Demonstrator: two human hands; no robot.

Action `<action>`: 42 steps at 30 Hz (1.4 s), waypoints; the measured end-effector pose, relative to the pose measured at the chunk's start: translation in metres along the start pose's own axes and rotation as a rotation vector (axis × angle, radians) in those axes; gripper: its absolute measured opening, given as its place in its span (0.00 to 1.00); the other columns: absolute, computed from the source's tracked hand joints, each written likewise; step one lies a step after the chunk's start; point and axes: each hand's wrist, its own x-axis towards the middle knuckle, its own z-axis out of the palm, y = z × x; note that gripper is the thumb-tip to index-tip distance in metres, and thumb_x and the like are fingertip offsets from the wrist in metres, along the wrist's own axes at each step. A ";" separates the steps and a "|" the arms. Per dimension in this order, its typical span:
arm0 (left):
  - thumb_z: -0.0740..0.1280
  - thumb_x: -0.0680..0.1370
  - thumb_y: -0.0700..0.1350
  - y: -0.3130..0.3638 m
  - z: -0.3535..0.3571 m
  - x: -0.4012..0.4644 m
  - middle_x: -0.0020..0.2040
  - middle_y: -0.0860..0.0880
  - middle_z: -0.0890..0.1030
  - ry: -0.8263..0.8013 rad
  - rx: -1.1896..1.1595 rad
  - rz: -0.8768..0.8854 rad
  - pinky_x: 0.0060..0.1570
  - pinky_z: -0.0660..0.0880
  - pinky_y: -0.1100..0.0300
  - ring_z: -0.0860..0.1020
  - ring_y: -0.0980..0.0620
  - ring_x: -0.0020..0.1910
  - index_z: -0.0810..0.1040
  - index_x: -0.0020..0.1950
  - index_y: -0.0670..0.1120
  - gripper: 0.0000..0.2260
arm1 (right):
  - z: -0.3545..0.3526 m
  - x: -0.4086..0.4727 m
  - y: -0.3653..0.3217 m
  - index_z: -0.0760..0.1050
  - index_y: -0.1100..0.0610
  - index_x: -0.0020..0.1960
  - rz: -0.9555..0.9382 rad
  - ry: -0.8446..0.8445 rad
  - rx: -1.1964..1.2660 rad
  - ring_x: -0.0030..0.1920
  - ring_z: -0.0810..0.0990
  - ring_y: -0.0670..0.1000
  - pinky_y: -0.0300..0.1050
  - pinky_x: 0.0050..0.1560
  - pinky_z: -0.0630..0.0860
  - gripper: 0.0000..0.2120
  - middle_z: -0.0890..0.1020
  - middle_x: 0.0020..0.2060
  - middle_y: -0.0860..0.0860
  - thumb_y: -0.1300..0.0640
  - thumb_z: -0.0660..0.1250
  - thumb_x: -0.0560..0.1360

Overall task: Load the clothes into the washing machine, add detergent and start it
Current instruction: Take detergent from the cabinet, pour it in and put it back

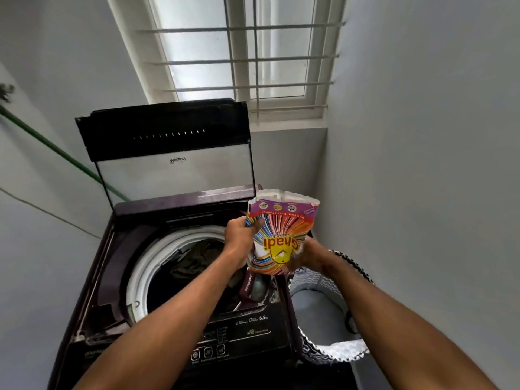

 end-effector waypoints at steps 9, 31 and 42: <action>0.75 0.74 0.46 0.110 -0.075 -0.006 0.44 0.44 0.87 0.238 -0.088 0.256 0.47 0.82 0.43 0.85 0.42 0.44 0.84 0.47 0.43 0.07 | 0.000 0.021 -0.140 0.83 0.55 0.50 -0.267 -0.122 -0.080 0.44 0.85 0.46 0.40 0.46 0.80 0.20 0.87 0.44 0.49 0.71 0.79 0.62; 0.77 0.71 0.50 0.409 -0.394 -0.212 0.56 0.49 0.77 1.123 0.395 1.021 0.53 0.79 0.51 0.77 0.53 0.53 0.73 0.58 0.58 0.20 | 0.261 -0.055 -0.564 0.83 0.48 0.50 -1.059 -0.283 0.433 0.43 0.87 0.56 0.59 0.48 0.83 0.24 0.87 0.44 0.50 0.62 0.82 0.56; 0.73 0.76 0.44 0.393 -0.461 -0.340 0.51 0.49 0.81 1.564 0.582 1.079 0.42 0.73 0.76 0.77 0.66 0.42 0.83 0.53 0.49 0.07 | 0.388 -0.142 -0.633 0.81 0.48 0.49 -1.119 -0.472 0.383 0.38 0.87 0.51 0.56 0.41 0.85 0.23 0.87 0.43 0.47 0.47 0.84 0.58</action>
